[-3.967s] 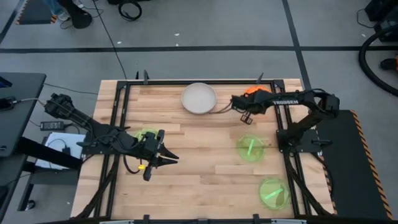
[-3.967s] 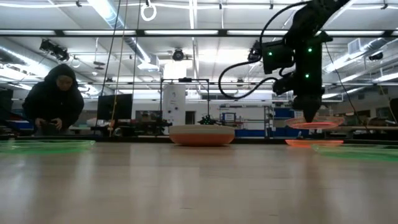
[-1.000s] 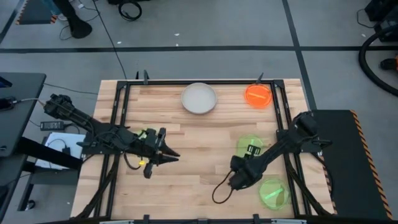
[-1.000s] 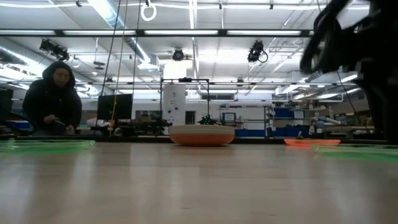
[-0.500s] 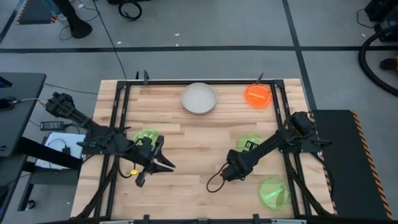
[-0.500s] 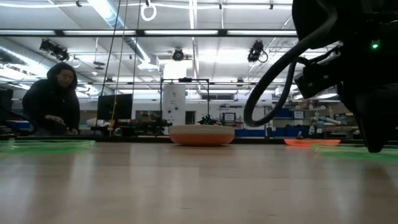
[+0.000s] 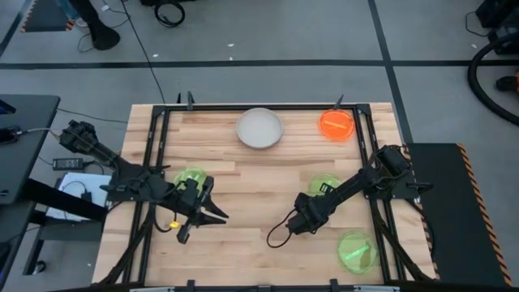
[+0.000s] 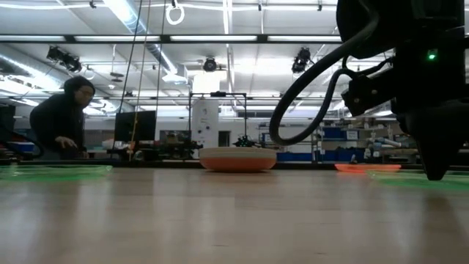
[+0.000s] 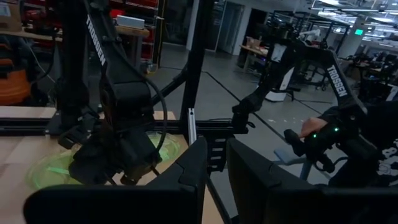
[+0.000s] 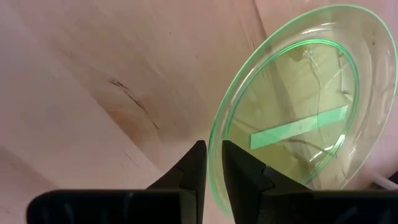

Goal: Stack plastic plates
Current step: Stack the top right green plate on top of the top left green plate

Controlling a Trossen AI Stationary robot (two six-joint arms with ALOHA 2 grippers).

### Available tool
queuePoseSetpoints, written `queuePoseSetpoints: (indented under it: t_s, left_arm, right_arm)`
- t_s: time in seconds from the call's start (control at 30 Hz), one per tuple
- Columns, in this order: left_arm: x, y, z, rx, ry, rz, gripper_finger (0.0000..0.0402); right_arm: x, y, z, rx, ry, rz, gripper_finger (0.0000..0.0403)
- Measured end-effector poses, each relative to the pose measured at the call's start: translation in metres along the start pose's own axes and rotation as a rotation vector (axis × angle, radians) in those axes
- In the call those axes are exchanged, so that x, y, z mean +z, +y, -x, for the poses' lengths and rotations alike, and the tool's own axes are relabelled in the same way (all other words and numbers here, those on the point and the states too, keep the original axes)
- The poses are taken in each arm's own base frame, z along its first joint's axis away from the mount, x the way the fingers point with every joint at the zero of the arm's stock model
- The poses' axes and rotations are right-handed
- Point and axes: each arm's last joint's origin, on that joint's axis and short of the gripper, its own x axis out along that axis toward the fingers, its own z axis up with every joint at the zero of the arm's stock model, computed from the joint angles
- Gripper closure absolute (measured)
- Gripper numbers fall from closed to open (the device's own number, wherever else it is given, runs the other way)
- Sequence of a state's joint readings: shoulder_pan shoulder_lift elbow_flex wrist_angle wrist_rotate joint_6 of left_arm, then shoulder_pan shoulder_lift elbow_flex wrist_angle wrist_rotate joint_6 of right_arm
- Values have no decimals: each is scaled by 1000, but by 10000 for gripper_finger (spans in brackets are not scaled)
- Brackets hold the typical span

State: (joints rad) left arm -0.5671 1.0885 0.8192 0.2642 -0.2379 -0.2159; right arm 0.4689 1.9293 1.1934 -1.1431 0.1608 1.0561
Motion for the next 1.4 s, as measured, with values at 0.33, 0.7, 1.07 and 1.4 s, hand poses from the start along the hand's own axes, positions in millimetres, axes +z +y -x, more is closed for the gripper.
queuePoseSetpoints:
  t_s: [0.33,0.7,1.07,1.4]
  left_arm:
    - [1,0,0,-1,-7,-1,333]
    - [-4,-3,0,-12,25,-101,334]
    - [-48,-27,-16,-85,241,-214,334]
    - [-104,-17,-51,157,395,-337,321]
  right_arm:
    - [2,7,-16,-69,35,8,343]
    - [2,5,-18,-115,18,12,392]
    - [-13,30,45,-125,-105,524,397]
    - [-28,60,101,97,-268,942,397]
